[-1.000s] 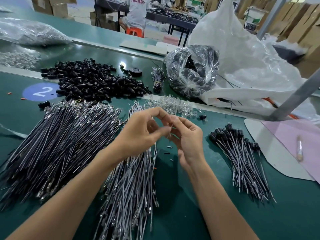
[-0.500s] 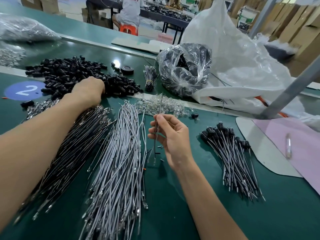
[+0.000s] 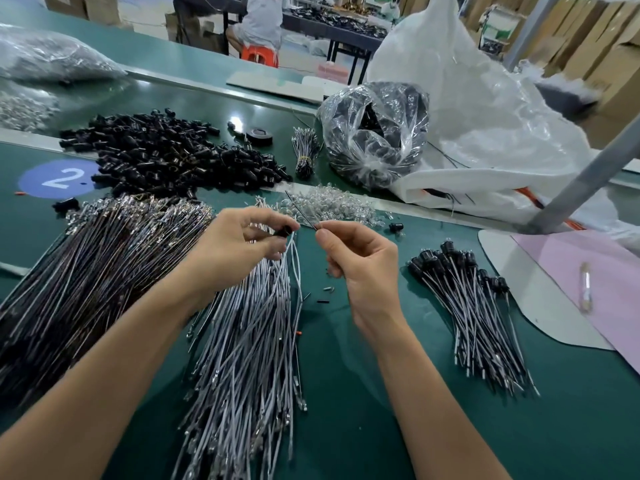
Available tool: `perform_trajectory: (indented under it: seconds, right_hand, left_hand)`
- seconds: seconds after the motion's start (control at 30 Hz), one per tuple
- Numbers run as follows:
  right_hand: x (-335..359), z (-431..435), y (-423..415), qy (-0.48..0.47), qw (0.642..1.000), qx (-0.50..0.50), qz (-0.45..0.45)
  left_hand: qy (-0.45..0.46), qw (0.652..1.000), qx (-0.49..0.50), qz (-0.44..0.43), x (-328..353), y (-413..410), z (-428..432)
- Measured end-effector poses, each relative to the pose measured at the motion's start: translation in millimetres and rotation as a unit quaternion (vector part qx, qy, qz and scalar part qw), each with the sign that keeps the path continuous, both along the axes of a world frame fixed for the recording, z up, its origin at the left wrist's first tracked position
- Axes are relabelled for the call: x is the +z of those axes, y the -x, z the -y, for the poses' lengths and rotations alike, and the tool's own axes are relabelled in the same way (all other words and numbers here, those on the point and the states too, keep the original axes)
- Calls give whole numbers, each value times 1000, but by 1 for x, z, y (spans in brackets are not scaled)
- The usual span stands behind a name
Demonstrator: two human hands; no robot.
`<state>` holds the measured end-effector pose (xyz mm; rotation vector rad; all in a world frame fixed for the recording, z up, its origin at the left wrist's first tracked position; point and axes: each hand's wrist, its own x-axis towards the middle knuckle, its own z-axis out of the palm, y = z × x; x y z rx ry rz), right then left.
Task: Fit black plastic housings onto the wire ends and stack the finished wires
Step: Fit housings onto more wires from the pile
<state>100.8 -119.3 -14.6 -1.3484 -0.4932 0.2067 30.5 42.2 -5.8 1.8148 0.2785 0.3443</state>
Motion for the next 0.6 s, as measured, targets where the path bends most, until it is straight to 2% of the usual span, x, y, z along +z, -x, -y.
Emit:
perform_trajectory:
  seconds: [0.1, 0.3, 0.6]
  right_hand:
    - [3, 3, -2, 17, 1000, -6, -2]
    - [5, 7, -6, 31, 999, -5, -18]
    - [6, 10, -11, 20, 998, 40, -51]
  left_hand:
    - [21, 999, 14, 36, -7, 6, 3]
    - [134, 982, 61, 121, -9, 6, 1]
    - [136, 978, 84, 138, -9, 4, 0]
